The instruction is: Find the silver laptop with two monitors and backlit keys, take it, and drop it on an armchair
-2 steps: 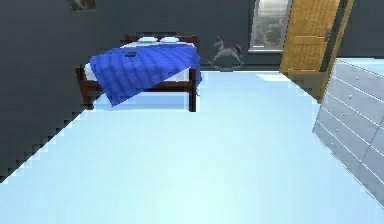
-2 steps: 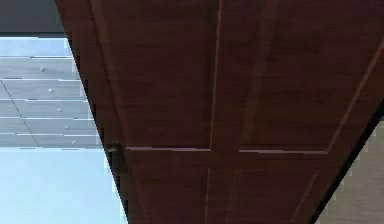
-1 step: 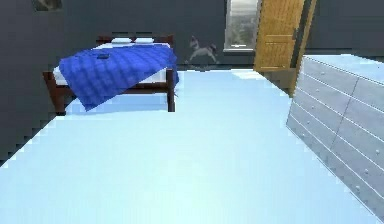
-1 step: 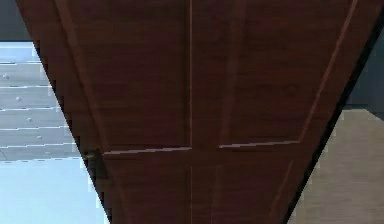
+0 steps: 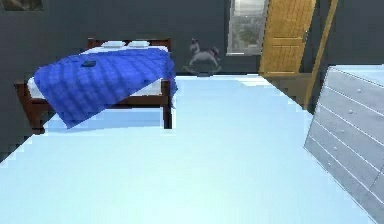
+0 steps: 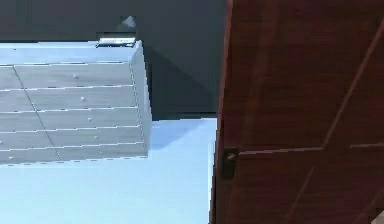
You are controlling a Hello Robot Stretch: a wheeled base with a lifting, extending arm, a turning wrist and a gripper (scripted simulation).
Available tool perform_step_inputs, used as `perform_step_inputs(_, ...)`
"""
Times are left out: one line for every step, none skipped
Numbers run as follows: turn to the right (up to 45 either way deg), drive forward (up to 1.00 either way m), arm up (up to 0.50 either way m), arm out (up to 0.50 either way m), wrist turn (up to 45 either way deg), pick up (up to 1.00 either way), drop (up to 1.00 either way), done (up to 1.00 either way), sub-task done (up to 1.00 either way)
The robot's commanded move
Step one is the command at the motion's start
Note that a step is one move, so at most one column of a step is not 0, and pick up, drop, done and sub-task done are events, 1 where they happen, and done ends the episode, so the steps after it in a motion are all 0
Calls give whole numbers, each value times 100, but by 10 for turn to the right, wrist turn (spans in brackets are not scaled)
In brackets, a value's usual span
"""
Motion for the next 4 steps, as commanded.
perform_step_inputs(450, 0, 0, 0, 0, 0, 0, 0, 0)
perform_step_inputs(120, 0, 0, 0, 0, 0, 0, 0, 0)
perform_step_inputs(0, 75, 0, 0, 0, 0, 0, 0, 0)
perform_step_inputs(-450, 0, 0, 0, 0, 0, 0, 0, 0)
